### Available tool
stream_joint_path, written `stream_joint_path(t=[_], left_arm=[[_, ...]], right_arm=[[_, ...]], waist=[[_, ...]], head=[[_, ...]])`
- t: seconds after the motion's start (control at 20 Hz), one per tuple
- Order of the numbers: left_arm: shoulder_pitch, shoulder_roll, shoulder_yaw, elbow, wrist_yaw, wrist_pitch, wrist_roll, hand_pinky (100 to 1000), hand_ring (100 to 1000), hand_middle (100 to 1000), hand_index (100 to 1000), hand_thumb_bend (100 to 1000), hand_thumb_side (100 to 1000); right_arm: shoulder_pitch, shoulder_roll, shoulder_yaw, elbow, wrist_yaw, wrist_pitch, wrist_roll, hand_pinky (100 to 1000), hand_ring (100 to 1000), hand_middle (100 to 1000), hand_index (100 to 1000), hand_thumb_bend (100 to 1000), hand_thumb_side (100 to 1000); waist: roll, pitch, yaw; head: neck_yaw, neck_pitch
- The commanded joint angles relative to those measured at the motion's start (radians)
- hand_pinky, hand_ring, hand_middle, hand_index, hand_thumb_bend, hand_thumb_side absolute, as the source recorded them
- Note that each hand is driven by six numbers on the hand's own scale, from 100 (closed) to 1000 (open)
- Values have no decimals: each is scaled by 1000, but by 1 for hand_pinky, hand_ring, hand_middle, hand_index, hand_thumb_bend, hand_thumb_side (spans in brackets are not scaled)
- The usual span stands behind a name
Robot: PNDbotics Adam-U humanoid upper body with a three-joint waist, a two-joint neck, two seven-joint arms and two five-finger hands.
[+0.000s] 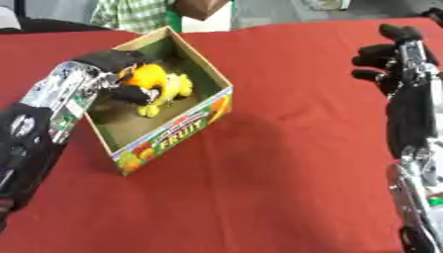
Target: Pick up objects on the table and place them in the box.
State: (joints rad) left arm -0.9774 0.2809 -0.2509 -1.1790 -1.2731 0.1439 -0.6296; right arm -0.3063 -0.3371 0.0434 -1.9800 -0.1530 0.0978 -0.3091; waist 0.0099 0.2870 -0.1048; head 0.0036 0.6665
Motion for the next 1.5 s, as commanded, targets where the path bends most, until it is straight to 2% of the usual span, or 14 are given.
stream_joint_path(t=[0.05,0.6,0.9,1.2,1.3,1.45,1.5], left_arm=[[-17,15,26,-23,2,29,34,968,1000,1000,1000,491,1000],[-29,43,92,-152,144,83,106,935,1000,1000,1000,377,1000],[-23,66,116,-251,228,97,139,896,1000,983,1000,343,1000],[-4,80,161,-376,312,122,201,772,899,892,962,248,1000],[9,87,189,-422,340,133,228,750,869,865,954,206,1000],[35,107,243,-487,380,142,268,739,848,847,950,197,980],[46,113,262,-510,394,141,282,737,841,840,947,164,974]], right_arm=[[-3,-8,-7,-20,-5,0,1,673,676,598,853,100,874],[-4,-8,-11,-20,-5,-2,-3,672,677,598,853,100,871],[-4,-7,-13,-20,-5,-4,-5,673,677,598,853,100,871],[-5,-5,-16,-20,-4,-6,-9,672,678,598,852,100,869],[-6,-5,-19,-20,-3,-8,-11,672,678,598,852,100,868],[-7,-7,-24,-20,-2,-11,-17,672,678,598,852,100,867],[-8,-9,-25,-20,-1,-12,-19,672,678,599,852,100,867]], waist=[[-4,-24,-2],[-5,-31,-1],[-8,-34,1],[-11,-36,7],[-13,-36,9],[-13,-35,14],[-14,-35,16]], head=[[-3,-5],[-13,21],[-18,20],[-20,21],[-20,23],[-20,24],[-22,25]])
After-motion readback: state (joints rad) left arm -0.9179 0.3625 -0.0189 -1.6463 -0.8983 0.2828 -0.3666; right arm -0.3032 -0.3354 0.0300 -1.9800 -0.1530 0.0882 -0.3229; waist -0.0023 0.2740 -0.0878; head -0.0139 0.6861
